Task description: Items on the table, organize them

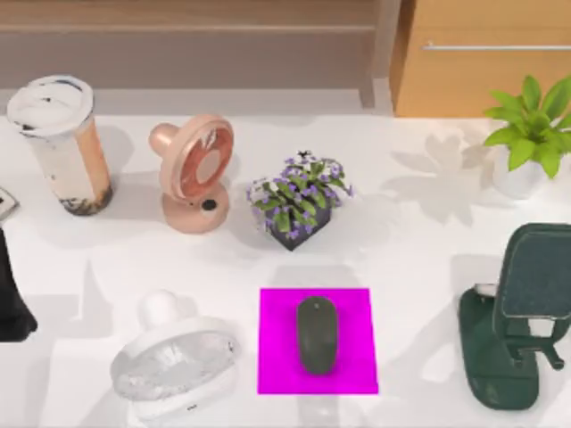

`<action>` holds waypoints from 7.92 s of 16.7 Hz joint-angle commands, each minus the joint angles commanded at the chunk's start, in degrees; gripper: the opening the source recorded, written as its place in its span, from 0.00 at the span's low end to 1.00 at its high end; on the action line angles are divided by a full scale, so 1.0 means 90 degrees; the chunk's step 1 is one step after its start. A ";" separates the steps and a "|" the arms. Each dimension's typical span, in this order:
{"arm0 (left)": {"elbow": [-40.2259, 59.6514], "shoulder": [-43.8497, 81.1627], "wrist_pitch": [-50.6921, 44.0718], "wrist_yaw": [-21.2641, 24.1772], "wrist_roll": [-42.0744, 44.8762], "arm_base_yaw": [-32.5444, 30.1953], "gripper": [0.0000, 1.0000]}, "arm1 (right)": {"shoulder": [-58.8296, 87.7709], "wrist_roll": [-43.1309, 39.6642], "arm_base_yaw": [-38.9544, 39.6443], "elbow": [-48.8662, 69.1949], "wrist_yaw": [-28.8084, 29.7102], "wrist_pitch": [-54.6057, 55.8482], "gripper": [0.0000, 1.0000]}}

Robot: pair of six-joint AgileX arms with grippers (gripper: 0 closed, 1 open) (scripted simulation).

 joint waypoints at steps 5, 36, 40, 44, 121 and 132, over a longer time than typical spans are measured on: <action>0.0000 0.0000 0.0000 0.0000 0.0000 0.0000 1.00 | -0.0167 -0.0004 0.0001 0.0253 -0.0020 -0.0421 0.00; 0.0000 0.0000 0.0000 0.0000 0.0000 0.0000 1.00 | -0.8820 0.9451 1.1184 -0.6453 0.6633 0.0592 0.00; 0.0000 0.0000 0.0000 0.0000 0.0000 0.0000 1.00 | -0.8794 0.9454 1.1160 -0.6442 0.6620 0.0582 0.00; 0.0000 0.0000 0.0000 0.0000 0.0000 0.0000 1.00 | -0.8970 0.9315 1.1202 -0.6214 0.6267 0.1012 0.00; 0.0000 0.0000 0.0000 0.0000 0.0000 0.0000 1.00 | -1.2249 0.5251 0.6021 -0.8249 0.2371 0.5098 1.00; 0.0000 0.0000 0.0000 0.0000 0.0000 0.0000 1.00 | -1.4250 0.3041 0.3146 -1.0571 -0.0011 0.6263 1.00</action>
